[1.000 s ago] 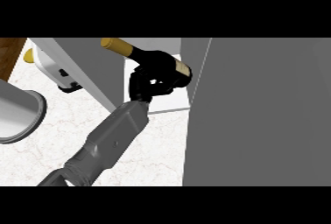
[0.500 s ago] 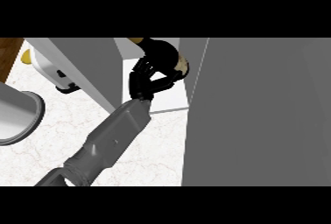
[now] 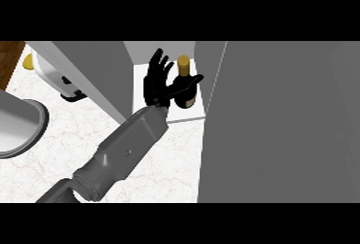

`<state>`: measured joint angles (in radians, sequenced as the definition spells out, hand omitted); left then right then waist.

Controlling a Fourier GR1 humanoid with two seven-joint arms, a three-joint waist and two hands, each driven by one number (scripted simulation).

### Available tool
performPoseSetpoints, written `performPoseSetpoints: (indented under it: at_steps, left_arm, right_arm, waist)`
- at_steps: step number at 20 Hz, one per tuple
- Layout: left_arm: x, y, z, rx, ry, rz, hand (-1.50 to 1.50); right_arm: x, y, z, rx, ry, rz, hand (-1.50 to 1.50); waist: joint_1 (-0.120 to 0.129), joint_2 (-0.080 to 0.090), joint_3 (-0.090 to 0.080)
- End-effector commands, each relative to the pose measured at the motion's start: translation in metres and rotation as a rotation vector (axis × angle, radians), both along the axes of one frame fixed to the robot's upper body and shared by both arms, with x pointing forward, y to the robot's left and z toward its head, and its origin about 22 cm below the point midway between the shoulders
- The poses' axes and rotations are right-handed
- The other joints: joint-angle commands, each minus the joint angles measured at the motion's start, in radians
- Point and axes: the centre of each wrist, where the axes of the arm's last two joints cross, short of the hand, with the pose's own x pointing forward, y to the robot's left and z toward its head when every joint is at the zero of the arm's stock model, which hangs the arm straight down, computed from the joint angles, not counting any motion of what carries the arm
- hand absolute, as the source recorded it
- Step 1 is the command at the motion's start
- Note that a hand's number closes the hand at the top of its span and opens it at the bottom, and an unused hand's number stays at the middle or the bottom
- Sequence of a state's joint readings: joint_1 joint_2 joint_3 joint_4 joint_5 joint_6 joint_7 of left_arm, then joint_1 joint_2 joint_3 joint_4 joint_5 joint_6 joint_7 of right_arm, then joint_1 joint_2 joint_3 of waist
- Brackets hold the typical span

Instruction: Pick up the wine, place it into the cabinet and close the cabinet

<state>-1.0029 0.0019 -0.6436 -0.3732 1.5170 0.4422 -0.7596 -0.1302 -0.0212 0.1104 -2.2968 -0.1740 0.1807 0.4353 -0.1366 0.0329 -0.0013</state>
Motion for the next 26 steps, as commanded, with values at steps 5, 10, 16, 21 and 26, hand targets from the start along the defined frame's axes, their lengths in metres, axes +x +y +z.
performPoseSetpoints:
  at_steps: [5, 10, 16, 21, 26]
  left_arm:
    - [0.0, -0.008, 0.004, 0.178, -0.055, -0.02, -1.5]
    - [0.005, -0.019, 0.02, 0.216, -0.092, -0.06, -1.5]
    - [-0.004, -0.023, 0.013, 0.176, -0.134, -0.056, -1.5]
    - [-0.009, -0.019, 0.003, 0.146, -0.162, -0.075, -1.5]
    - [-0.021, -0.034, 0.005, 0.128, -0.157, -0.137, -1.5]
  right_arm:
    - [0.001, 0.007, 0.004, -0.005, 0.005, 0.012, -1.5]
    - [0.008, -0.002, -0.012, -0.009, 0.028, -0.004, -1.5]
    - [0.005, -0.002, 0.001, 0.006, 0.007, -0.004, -1.5]
    - [0.0, -0.001, -0.004, -0.009, 0.008, -0.005, -1.5]
    - [0.006, 0.001, -0.001, -0.011, 0.027, -0.017, -1.5]
  waist:
    - [0.001, -0.001, 0.0]
    - [0.015, -0.002, 0.001]
    - [0.034, -0.008, 0.001]
    - [0.039, -0.008, 0.001]
    - [0.061, -0.015, 0.001]
